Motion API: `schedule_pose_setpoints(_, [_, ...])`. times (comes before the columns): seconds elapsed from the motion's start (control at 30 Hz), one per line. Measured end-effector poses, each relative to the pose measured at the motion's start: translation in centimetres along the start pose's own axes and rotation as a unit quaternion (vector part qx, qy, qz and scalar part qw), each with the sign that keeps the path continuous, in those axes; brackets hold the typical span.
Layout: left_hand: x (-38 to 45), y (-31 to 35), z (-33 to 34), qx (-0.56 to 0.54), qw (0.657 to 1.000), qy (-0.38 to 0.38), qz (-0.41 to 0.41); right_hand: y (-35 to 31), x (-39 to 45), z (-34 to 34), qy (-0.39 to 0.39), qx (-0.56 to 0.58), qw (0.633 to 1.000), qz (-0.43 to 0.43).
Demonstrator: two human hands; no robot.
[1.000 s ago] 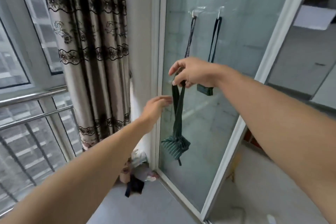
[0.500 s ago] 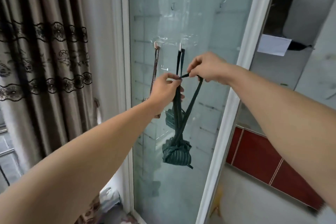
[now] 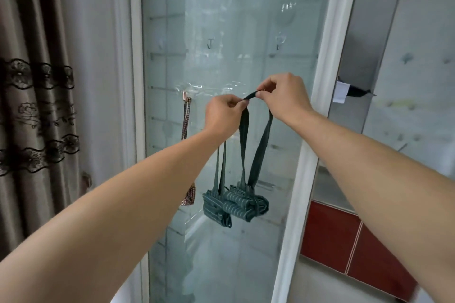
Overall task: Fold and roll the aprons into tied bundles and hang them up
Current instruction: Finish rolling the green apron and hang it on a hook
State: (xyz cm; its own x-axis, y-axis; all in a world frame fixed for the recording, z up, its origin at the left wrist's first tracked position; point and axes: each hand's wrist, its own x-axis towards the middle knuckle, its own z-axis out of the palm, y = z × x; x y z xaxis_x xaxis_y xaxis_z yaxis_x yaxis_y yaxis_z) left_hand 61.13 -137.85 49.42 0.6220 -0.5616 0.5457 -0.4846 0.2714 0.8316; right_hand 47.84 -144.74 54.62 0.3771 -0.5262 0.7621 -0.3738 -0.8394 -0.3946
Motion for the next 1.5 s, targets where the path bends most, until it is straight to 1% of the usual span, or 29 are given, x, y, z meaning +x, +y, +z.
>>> schedule_pose_setpoints(0.1, [1.6, 0.8, 0.3, 0.009, 1.0, 0.009, 0.025, 0.0, 1.3, -0.1, 0.031, 0.005, 1.0, -0.006])
schedule_pose_setpoints(0.2, [3.7, 2.6, 0.3, 0.004, 0.998, 0.015, 0.056, -0.8, 3.3, -1.0, 0.086, 0.012, 0.995, -0.053])
schedule_pose_setpoints(0.3, [6.3, 5.8, 0.3, -0.018, 0.997, 0.01, 0.081, -2.4, 5.8, -2.9, 0.143, 0.004, 0.985, -0.094])
schedule_pose_setpoints(0.4, [8.0, 8.5, 0.6, -0.023, 0.996, -0.007, 0.091, -3.4, 7.5, -4.7, 0.166, -0.034, 0.981, -0.091])
schedule_pose_setpoints(0.47, [8.7, 9.5, 1.2, -0.012, 0.996, -0.019, 0.09, -3.6, 8.3, -5.5, 0.169, -0.066, 0.981, -0.073])
schedule_pose_setpoints(0.6, [9.1, 9.7, 2.1, 0.008, 0.997, -0.049, 0.058, -2.9, 9.0, -6.2, 0.128, -0.143, 0.981, -0.013])
schedule_pose_setpoints(0.73, [7.9, 7.7, 3.0, 0.031, 0.996, -0.077, 0.037, -2.2, 7.9, -5.3, 0.091, -0.227, 0.97, -0.016])
schedule_pose_setpoints(0.83, [7.2, 6.6, 3.3, 0.022, 0.996, -0.082, 0.024, -1.9, 7.3, -4.7, 0.099, -0.233, 0.968, -0.01])
schedule_pose_setpoints(1.03, [5.3, 5.6, 2.5, 0.036, 0.994, -0.102, -0.002, -2.0, 6.2, -4.4, 0.093, -0.189, 0.978, 0.0])
schedule_pose_setpoints(1.1, [4.2, 4.1, 2.2, 0.047, 0.99, -0.133, -0.006, -1.3, 4.7, -3.4, 0.103, -0.14, 0.985, 0.014])
schedule_pose_setpoints(1.17, [2.4, 1.6, 1.8, 0.062, 0.982, -0.178, -0.01, 0.0, 1.6, -1.6, 0.124, -0.064, 0.99, 0.026])
schedule_pose_setpoints(1.23, [0.3, -1.1, 1.3, 0.083, 0.971, -0.226, -0.005, 1.7, -2.5, 0.7, 0.123, -0.014, 0.992, 0.036])
schedule_pose_setpoints(1.27, [-0.5, -2.4, 1.0, 0.093, 0.965, -0.245, 0.0, 2.7, -4.5, 1.8, 0.111, 0.0, 0.993, 0.046])
schedule_pose_setpoints(1.33, [-2.0, -4.6, 0.6, 0.09, 0.959, -0.269, -0.005, 4.4, -8.0, 3.9, 0.06, 0.015, 0.996, 0.071])
schedule_pose_setpoints(1.43, [-3.2, -6.4, 0.3, 0.126, 0.944, -0.305, -0.02, 6.3, -11.5, 6.2, -0.043, -0.023, 0.995, 0.085])
schedule_pose_setpoints(1.5, [-3.5, -7.0, 0.4, 0.147, 0.933, -0.325, -0.048, 7.0, -12.5, 6.8, -0.086, -0.05, 0.991, 0.093])
